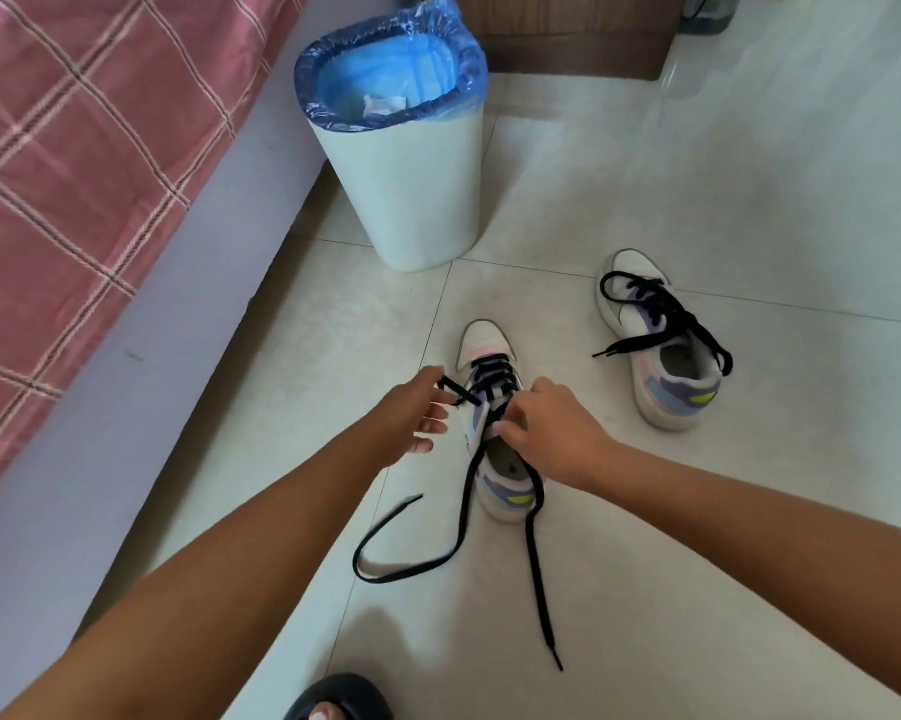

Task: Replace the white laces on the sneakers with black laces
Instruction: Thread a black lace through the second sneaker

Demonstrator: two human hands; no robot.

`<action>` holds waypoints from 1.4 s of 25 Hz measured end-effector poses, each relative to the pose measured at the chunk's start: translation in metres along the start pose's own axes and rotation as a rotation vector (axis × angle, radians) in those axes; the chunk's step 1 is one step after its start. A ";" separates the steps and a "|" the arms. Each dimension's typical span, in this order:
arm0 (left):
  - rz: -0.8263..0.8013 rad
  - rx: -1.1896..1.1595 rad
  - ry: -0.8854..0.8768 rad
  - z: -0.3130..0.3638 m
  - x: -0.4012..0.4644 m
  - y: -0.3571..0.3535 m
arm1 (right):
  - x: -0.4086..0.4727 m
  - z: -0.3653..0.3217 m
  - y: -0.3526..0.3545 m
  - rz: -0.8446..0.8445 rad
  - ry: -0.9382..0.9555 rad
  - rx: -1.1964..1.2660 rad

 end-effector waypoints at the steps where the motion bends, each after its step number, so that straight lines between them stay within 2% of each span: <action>1: 0.026 -0.066 0.001 0.001 0.005 -0.001 | 0.004 0.000 -0.003 -0.015 -0.041 -0.001; 4: 0.036 -0.298 -0.007 0.007 0.010 -0.016 | 0.009 0.000 -0.006 0.014 -0.086 -0.082; 6: -0.048 -0.450 -0.031 0.023 0.006 -0.027 | 0.009 0.002 -0.006 0.012 -0.092 -0.097; 7: -0.106 -0.432 -0.068 0.034 0.003 -0.028 | 0.006 0.002 -0.004 0.004 -0.090 -0.099; 9: -0.179 -0.146 -0.154 0.052 -0.003 -0.025 | 0.003 0.002 -0.006 -0.003 -0.072 -0.125; 11: -0.173 0.125 -0.216 0.060 -0.009 -0.017 | 0.001 0.004 -0.008 -0.002 -0.091 -0.132; 13: -0.162 0.149 -0.257 0.062 -0.011 -0.008 | 0.001 0.006 -0.011 0.000 -0.128 -0.088; 16: -0.165 0.007 -0.282 0.059 -0.012 -0.001 | 0.000 0.007 -0.013 0.013 -0.159 -0.061; 18: -0.173 0.003 -0.278 0.057 -0.013 0.001 | -0.001 0.006 -0.015 0.025 -0.170 -0.098; 21: -0.039 0.161 -0.285 0.047 -0.012 0.005 | -0.002 0.007 -0.018 0.036 -0.212 -0.062; 23: 0.029 0.307 -0.213 0.025 -0.015 0.001 | -0.004 0.008 -0.014 0.076 -0.207 -0.030; 27: -0.165 0.639 -0.022 -0.035 -0.029 -0.039 | -0.007 -0.002 -0.009 0.111 -0.098 -0.070; 28: -0.153 0.683 -0.056 -0.040 -0.028 -0.046 | -0.007 -0.004 -0.010 0.100 -0.067 -0.102; 31: 0.016 0.830 -0.212 -0.032 -0.019 -0.050 | -0.010 -0.011 -0.009 0.094 0.088 -0.252; 35: 0.033 1.093 -0.284 -0.028 -0.016 -0.057 | -0.044 -0.014 -0.004 0.225 0.371 -0.137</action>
Point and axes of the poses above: each hand's wrist, its own x-axis towards the middle knuckle, its own y-axis out of the back of the hand, z = x × y, the point moved 8 cm from there along x, towards the middle knuckle, and after that the axes turned 14 degrees about -x, right-handed, at the moved point
